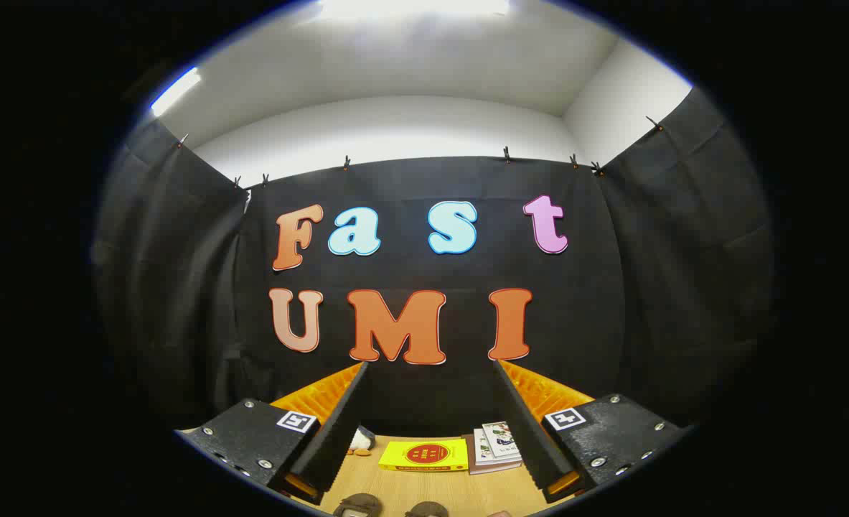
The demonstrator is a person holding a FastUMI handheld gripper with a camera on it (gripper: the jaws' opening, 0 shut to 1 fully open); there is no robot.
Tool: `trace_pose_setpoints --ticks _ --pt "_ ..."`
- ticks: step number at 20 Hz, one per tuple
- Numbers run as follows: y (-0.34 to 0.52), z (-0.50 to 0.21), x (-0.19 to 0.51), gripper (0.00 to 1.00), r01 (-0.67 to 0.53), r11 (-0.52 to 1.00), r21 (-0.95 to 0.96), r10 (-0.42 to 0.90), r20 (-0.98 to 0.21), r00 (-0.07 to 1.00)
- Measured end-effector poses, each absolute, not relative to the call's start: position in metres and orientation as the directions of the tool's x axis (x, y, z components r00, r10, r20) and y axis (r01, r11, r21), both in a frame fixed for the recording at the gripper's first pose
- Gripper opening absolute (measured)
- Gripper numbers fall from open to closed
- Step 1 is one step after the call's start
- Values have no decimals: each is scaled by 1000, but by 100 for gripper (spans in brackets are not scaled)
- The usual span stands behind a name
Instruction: Open the storage box then place both shoes into the box .Put the left shoe in first, then the right shoe, with the right side of both shoes facing outward in a uniform manner.
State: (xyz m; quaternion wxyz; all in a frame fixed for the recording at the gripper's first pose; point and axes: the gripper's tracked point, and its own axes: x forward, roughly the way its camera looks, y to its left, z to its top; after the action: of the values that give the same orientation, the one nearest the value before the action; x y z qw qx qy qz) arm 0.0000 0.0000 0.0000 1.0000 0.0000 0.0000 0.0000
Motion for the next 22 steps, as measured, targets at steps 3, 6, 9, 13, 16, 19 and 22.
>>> trace_pose_setpoints --ticks 3,6,9,13,16,19,22 --pt "-13 8 -6 99 20 1000 -3 -20 16 1000" --pt "-14 9 -8 99 26 1000 -5 -26 23 999" --pt "-14 5 -7 99 22 1000 -8 -22 4 1000" --pt "-8 10 -7 100 7 1000 -2 -7 9 1000" --pt "-5 12 -6 99 -1 1000 -23 1 20 1000" --pt "-1 9 -5 99 3 1000 -29 -3 11 1000" --pt "10 7 -2 99 -11 1000 -22 11 5 1000"
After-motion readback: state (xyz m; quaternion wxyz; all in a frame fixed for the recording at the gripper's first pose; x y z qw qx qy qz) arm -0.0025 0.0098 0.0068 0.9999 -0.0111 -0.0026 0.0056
